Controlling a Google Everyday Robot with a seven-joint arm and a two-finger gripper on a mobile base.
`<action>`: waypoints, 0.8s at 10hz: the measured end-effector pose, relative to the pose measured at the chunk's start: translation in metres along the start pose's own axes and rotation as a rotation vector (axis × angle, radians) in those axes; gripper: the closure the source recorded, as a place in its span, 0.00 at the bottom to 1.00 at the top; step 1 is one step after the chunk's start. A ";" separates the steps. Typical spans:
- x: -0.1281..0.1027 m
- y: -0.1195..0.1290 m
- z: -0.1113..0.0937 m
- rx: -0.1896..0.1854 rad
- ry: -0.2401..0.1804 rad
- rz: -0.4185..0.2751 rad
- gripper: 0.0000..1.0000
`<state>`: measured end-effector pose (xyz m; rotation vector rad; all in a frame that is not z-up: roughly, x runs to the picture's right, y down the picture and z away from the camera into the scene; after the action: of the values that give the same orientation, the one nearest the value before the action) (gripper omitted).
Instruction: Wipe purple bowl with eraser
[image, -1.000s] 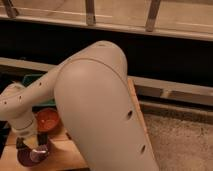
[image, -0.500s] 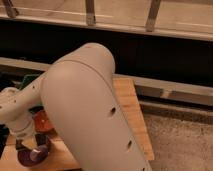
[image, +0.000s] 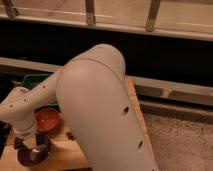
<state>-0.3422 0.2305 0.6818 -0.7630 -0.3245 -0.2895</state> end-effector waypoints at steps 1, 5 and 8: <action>-0.003 0.000 0.005 -0.005 -0.023 -0.012 1.00; -0.011 0.000 0.015 -0.007 -0.096 -0.054 1.00; -0.017 -0.001 0.016 -0.008 -0.118 -0.076 1.00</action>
<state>-0.3605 0.2438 0.6869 -0.7783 -0.4646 -0.3186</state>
